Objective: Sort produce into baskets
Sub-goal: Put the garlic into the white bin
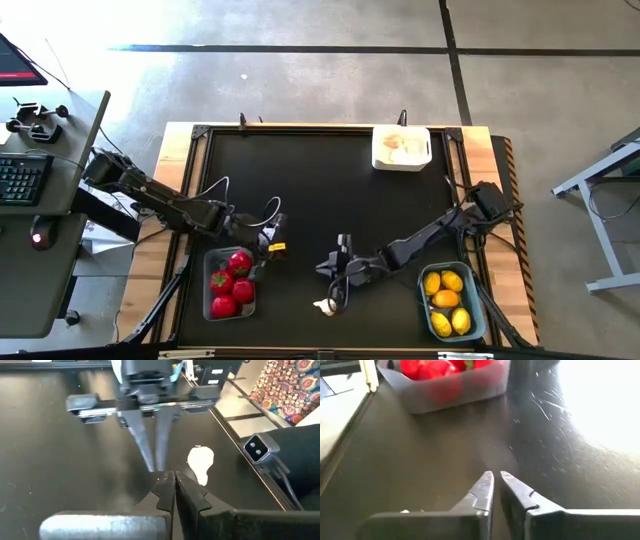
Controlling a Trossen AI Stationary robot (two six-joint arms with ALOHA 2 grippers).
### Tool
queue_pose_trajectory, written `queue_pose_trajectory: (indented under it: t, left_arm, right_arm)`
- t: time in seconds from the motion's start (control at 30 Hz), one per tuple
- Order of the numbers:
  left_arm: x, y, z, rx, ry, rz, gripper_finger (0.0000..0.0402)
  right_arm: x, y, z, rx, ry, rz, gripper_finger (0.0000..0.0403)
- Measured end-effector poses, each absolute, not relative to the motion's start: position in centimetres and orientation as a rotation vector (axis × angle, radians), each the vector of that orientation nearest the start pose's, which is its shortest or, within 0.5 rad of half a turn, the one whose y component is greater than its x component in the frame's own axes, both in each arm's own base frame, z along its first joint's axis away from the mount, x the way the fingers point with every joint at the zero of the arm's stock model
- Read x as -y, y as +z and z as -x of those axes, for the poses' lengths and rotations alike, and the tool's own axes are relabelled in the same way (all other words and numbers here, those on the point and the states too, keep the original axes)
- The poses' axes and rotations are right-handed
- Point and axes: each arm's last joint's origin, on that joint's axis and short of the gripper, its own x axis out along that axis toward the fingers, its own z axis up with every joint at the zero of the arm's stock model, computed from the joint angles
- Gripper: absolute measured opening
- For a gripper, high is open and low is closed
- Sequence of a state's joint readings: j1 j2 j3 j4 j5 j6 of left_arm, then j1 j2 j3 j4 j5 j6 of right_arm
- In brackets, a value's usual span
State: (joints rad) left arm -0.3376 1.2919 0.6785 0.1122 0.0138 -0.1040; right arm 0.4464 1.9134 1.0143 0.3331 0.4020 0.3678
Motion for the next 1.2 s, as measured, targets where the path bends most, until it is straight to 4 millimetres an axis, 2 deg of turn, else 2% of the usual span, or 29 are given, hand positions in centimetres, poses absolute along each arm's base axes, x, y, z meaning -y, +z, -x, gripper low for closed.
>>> queue_pose_trajectory:
  t: [0.23,0.4,0.53,0.77,0.9,1.0,1.2]
  left_arm:
    - [8.7,21.9,-25.3,-0.506,-0.285,0.012,0.0000]
    - [8.5,21.9,-25.3,-0.504,-0.259,-0.017,0.0000]
    - [8.4,21.6,-25.6,-0.470,-0.260,-0.048,0.0000]
    - [6.9,19.9,-25.3,-0.379,-0.223,-0.015,0.0000]
    - [6.4,19.5,-25.1,-0.373,-0.204,-0.005,0.0000]
    - [6.1,19.5,-25.3,-0.366,-0.191,-0.002,0.0000]
    - [5.5,19.5,-25.4,-0.365,-0.170,0.001,0.0000]
  right_arm:
    - [-18.9,14.6,-36.2,-0.506,-0.019,-0.134,0.0134]
    - [-20.4,14.0,-35.4,-0.508,-0.088,-0.153,0.0213]
    - [-21.2,13.4,-34.9,-0.530,-0.079,-0.152,0.0253]
    - [-23.6,13.3,-33.4,-0.557,0.006,-0.144,0.0267]
    - [-24.6,13.6,-32.9,-0.564,-0.011,-0.128,0.0267]
    - [-24.9,13.7,-32.8,-0.573,-0.030,-0.095,0.0267]
    - [-25.1,12.1,-32.9,-0.600,-0.017,-0.021,0.0267]
